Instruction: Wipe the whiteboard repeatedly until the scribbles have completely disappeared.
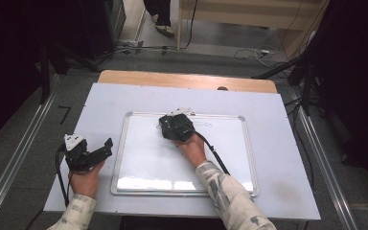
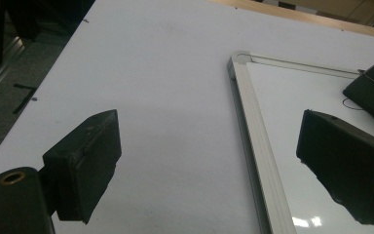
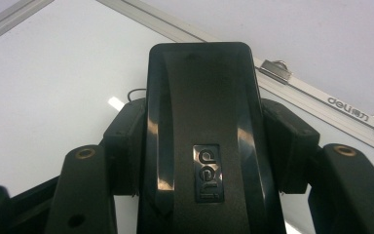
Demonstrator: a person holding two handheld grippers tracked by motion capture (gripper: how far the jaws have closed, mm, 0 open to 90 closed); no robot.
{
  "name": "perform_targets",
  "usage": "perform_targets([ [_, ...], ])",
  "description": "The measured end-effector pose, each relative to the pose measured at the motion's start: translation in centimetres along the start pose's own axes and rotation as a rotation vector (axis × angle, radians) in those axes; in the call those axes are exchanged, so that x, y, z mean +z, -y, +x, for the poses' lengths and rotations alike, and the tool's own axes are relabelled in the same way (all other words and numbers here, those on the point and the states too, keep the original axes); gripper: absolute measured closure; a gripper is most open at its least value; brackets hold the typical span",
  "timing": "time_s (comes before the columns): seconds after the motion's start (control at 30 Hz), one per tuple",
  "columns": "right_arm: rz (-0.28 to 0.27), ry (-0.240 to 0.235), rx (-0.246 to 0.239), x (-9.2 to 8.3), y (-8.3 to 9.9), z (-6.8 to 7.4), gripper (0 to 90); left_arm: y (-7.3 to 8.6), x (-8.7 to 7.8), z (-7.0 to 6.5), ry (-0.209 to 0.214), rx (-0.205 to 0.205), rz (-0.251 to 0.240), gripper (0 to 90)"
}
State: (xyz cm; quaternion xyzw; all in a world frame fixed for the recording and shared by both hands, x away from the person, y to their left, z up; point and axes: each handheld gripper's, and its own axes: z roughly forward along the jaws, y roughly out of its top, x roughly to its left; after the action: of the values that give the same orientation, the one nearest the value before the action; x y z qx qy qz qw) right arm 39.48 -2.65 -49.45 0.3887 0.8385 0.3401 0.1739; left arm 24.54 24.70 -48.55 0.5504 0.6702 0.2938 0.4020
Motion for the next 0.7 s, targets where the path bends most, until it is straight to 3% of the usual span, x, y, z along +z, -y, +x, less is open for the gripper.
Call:
perform_targets([
  [0.7, 0.006, -0.030, -0.032, 1.1, -1.2, 2.0, 39.2, 0.0, -0.1, 0.1, 0.001, 0.001, 0.000, 9.7],
])
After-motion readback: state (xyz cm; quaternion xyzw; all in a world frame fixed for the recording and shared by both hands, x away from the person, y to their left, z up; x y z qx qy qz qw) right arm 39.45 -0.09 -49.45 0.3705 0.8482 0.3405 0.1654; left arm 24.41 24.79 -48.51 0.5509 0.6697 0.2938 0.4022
